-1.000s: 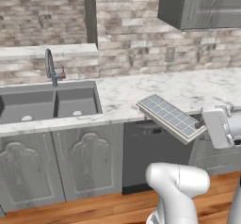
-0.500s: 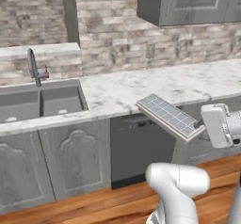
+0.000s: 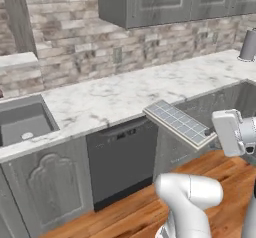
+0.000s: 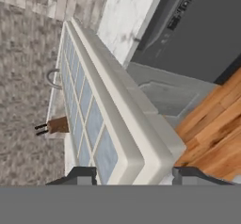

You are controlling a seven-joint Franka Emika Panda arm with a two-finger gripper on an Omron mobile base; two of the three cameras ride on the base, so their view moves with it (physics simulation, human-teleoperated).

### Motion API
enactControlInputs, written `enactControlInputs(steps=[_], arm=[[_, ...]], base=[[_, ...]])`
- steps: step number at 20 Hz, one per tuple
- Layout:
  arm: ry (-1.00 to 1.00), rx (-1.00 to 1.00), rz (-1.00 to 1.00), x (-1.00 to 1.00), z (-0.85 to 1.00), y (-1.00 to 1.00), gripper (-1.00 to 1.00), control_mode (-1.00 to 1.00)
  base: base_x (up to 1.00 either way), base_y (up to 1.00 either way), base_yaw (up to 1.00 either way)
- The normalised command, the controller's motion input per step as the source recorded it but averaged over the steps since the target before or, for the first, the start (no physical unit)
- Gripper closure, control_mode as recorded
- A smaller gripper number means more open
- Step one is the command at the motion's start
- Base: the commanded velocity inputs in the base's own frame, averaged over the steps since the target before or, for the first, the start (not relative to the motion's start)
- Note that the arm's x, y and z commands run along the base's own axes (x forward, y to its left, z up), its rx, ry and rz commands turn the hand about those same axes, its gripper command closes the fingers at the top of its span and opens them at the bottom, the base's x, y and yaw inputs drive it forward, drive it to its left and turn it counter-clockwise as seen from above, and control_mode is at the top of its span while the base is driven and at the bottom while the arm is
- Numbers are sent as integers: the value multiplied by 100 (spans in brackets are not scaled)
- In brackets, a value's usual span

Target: The ice cube tray has been filled with water. Take the tray and place it in the freezer to make ice. Close the freezer door after placing the tray.

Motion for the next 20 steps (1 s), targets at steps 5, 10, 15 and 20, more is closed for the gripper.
enactControlInputs(steps=[5,10,15,20], arm=[[0,0,0,0,0,0,100,100],[0,0,0,0,0,0,100,100],[0,0,0,0,0,0,100,100],[0,0,0,0,0,0,100,100]], base=[[-17,0,-46],[-18,-1,-47],[-7,0,-47],[-2,0,-46]])
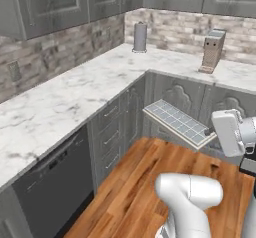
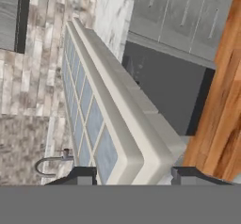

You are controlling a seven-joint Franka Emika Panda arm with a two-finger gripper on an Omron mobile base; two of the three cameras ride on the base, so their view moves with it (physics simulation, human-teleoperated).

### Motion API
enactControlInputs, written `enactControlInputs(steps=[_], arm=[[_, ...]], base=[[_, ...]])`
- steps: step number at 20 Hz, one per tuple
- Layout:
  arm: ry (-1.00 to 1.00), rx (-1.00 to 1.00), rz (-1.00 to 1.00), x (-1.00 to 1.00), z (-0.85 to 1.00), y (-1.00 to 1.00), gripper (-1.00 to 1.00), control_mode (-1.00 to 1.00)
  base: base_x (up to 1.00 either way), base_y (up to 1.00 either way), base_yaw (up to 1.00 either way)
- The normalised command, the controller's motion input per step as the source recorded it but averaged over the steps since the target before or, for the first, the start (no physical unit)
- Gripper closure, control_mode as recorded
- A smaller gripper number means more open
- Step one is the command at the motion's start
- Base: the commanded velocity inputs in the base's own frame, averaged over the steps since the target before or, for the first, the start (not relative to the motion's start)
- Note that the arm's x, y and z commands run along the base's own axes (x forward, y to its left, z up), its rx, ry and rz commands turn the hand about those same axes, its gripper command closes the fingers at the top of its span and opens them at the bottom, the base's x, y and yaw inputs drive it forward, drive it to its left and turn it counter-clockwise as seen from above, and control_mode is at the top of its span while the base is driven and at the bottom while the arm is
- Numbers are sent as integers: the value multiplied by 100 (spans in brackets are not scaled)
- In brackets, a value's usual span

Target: The ice cube tray has been filled with water. Take the tray and place it in the freezer to make ice. Close the freezer door after placing the tray.

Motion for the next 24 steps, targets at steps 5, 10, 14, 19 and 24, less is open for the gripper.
enactControlInputs(steps=[5,10,14,19,24], arm=[[0,0,0,0,0,0,100,100],[0,0,0,0,0,0,100,100],[0,0,0,0,0,0,100,100],[0,0,0,0,0,0,100,100],[0,0,0,0,0,0,100,100]], base=[[-2,0,-46],[0,0,-46],[0,0,-46],[0,0,-48],[0,0,-47]])
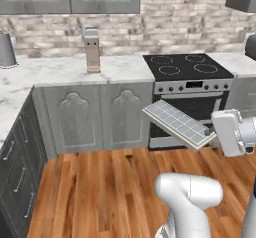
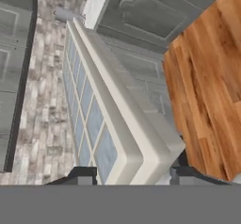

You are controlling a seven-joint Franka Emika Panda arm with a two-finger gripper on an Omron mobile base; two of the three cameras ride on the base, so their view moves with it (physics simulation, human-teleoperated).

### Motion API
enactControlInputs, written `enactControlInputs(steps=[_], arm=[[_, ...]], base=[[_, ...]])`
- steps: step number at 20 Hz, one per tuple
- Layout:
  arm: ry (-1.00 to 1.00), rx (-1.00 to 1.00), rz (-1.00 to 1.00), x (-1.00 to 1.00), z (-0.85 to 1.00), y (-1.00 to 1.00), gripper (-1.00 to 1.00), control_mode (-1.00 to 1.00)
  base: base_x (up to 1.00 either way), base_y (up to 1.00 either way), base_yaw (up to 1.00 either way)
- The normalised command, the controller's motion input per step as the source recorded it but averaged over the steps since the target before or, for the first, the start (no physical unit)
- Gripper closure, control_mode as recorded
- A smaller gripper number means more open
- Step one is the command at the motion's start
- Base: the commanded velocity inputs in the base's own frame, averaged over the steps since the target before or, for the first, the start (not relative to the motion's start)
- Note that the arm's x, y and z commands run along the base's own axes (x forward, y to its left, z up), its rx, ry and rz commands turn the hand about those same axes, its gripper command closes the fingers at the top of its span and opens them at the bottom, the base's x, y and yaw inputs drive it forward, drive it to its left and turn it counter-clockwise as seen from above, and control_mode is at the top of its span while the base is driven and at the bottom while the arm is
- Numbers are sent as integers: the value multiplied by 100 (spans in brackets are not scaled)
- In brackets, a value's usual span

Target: The ice cube tray has been filled with water. Take the tray and place it in the freezer to make ice. Close the freezer door after placing the tray.

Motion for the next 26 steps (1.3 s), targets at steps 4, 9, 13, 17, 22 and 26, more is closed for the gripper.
enactControlInputs(steps=[4,9,13,17,22,26], arm=[[0,0,0,0,0,0,100,100],[0,0,0,0,0,0,100,100],[0,0,0,0,0,0,100,100],[0,0,0,0,0,0,100,100],[0,0,0,0,0,0,100,100],[0,0,0,0,0,0,100,100]], base=[[0,0,-46],[0,0,-46],[0,0,-45],[0,0,-45],[0,0,-45],[0,0,-45]])
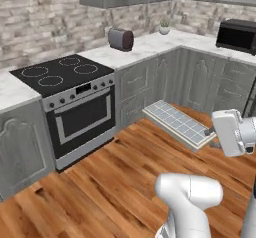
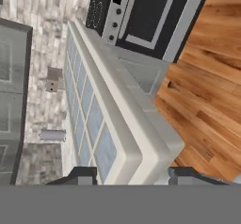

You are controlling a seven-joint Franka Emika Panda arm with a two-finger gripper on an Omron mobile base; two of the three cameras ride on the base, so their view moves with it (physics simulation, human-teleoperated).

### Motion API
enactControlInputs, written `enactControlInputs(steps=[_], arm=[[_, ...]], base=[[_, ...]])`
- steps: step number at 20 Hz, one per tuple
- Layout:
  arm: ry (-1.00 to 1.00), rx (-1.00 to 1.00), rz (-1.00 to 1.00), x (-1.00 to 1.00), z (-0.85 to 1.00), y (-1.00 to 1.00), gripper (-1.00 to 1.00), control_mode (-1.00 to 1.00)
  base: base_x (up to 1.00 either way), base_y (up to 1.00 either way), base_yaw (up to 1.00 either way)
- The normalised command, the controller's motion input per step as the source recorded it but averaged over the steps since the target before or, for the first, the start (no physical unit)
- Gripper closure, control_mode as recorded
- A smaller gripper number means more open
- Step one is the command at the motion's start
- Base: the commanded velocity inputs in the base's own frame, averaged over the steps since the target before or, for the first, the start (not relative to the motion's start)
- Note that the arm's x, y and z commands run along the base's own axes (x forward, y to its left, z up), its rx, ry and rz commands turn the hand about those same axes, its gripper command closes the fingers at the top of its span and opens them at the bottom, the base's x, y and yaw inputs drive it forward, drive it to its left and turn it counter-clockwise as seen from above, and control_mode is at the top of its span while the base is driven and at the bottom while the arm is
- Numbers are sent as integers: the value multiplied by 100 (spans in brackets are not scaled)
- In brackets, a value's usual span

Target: The ice cube tray has been filled with water. Take the tray and place it in the freezer to make ice. Close the freezer door after placing the tray.

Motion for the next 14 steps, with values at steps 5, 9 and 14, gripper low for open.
enactControlInputs(steps=[5,9,14], arm=[[0,0,0,0,0,0,100,100],[0,0,0,0,0,0,100,100],[0,0,0,0,0,0,100,100]], base=[[0,0,-45],[0,0,-45],[1,0,-45]])
